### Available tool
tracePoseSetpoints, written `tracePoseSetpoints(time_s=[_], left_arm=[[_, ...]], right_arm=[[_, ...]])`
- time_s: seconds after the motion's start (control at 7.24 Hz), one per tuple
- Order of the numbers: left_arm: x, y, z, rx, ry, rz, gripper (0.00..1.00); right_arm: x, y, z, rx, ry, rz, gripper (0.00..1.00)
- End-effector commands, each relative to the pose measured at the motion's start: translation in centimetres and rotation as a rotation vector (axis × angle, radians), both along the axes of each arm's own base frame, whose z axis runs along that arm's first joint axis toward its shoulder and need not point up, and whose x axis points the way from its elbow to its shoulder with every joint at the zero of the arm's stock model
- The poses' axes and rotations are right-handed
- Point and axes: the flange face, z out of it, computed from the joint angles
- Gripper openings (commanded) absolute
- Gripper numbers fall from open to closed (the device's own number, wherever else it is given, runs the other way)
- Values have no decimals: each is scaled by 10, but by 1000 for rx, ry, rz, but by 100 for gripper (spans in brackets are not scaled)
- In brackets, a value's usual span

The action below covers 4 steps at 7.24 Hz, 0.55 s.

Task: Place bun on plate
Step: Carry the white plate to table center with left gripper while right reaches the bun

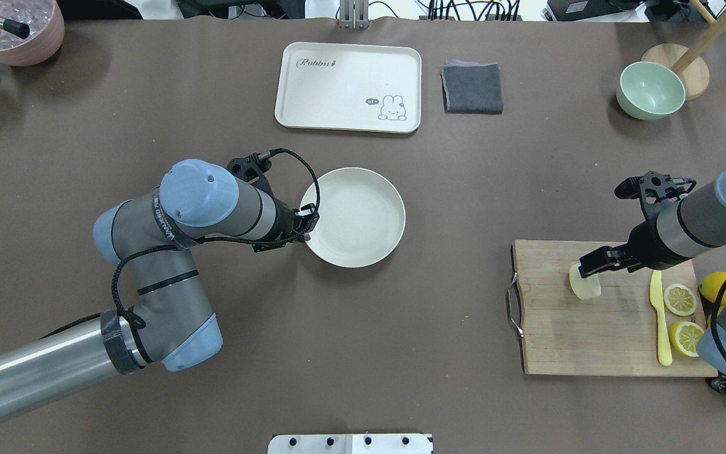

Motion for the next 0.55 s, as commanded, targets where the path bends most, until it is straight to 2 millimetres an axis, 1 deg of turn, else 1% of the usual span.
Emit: tracePoseSetpoints(time_s=[0.0, 0.14, 0.28, 0.41], left_arm=[[1, 2, 1, -9, 1, -3, 0], [7, 8, 4, -7, -6, -4, 0], [10, 10, 3, 2, -9, -9, 0], [10, 11, 3, 2, -9, -7, 0]], right_arm=[[2, -2, -1, 11, 10, 15, 99], [4, 0, -15, 19, -9, 21, 99], [-16, 6, -23, 14, -14, 11, 99], [-47, 10, -41, -5, -21, 36, 99]])
